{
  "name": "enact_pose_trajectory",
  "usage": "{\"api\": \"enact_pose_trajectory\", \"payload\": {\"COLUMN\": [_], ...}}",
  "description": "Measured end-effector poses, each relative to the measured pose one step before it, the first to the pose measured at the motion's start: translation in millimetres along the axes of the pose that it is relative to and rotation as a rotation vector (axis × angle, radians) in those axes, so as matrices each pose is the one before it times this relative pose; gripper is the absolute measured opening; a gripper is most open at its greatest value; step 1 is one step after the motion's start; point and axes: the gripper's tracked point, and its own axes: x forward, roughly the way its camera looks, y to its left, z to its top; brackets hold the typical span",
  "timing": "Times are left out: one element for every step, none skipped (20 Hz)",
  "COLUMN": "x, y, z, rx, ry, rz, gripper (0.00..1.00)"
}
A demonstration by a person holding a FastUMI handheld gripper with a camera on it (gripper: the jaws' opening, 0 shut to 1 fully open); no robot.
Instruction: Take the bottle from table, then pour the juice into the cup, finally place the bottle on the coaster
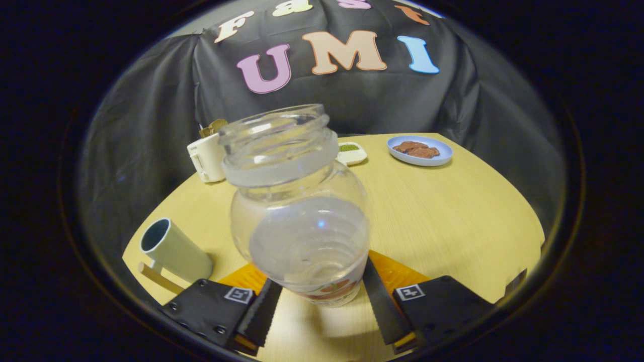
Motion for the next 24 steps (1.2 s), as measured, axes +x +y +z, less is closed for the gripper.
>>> {"api": "enact_pose_trajectory", "payload": {"x": [-1.55,-0.06,-3.16,-2.63,-2.48,-3.36,-2.97,-3.56,-3.66,-4.12,-2.87,-1.89,-3.18,-3.13,-2.27,-2.51,-1.19,-2.02,-1.07,-2.20,-1.62,-2.32,-1.02,-1.75], "y": [-2.58,0.89,1.13,3.01,4.35,2.79,2.37,1.73,-0.04,-1.68,-1.80,-0.66,-0.21,1.04,1.42,1.92,1.13,0.51,0.43,0.98,0.05,-0.09,-1.12,0.29], "z": [-2.60,-1.37,0.18,0.39,0.77,1.47,3.65,4.44,4.94,3.80,3.80,2.28,2.55,3.90,2.21,3.01,2.99,4.42,2.81,4.62,3.77,5.52,5.52,5.33], "rx": [-0.01601,-0.01990,-0.01679,-0.00588,0.00535,0.00466,-0.00407,-0.01582,-0.02244,-0.02604,-0.02758,-0.02077,-0.01154,-0.00450,-0.00225,-0.00641,-0.01203,-0.01369,-0.01398,-0.01474,-0.01389,-0.01470,-0.01583,-0.01709], "ry": [0.02142,0.01473,0.01082,0.00487,0.00713,-0.00033,-0.00721,-0.00493,-0.00482,-0.00830,-0.00394,-0.00031,-0.00164,-0.00612,-0.00415,-0.00332,-0.00834,-0.00907,-0.00599,-0.00405,-0.00609,-0.00931,-0.01116,-0.00861], "rz": [-0.02208,-0.00580,0.00004,0.01179,0.01670,0.01568,0.00766,0.00652,-0.00274,-0.00565,-0.00163,0.00139,0.00592,0.00919,0.00767,0.00692,0.00451,-0.00141,-0.00186,-0.00147,-0.00723,-0.01034,-0.01694,-0.01308], "gripper": [0.86,0.84,0.82,0.80,0.79,0.77,0.77,0.77,0.77,0.77,0.77,0.77,0.77,0.77,0.76,0.76,0.76,0.76,0.76,0.76,0.76,0.76,0.76,0.76]}}
